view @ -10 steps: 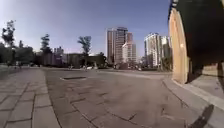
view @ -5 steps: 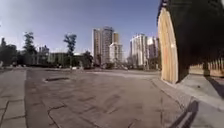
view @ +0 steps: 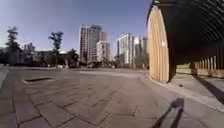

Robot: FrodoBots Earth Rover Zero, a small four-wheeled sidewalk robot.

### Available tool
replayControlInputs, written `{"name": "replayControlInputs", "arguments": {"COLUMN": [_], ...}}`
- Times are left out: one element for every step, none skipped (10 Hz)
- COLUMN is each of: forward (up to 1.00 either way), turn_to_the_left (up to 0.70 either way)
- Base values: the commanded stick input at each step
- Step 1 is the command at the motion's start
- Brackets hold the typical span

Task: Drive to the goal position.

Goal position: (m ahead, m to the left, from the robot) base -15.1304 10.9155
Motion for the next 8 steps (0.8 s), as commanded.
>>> {"name": "replayControlInputs", "arguments": {"forward": [0.67, 0.67, 0.67, 0.67, 0.67, 0.67, 0.67, 0.67], "turn_to_the_left": [0.00, 0.00, 0.00, 0.00, 0.00, 0.00, 0.00, 0.00]}}
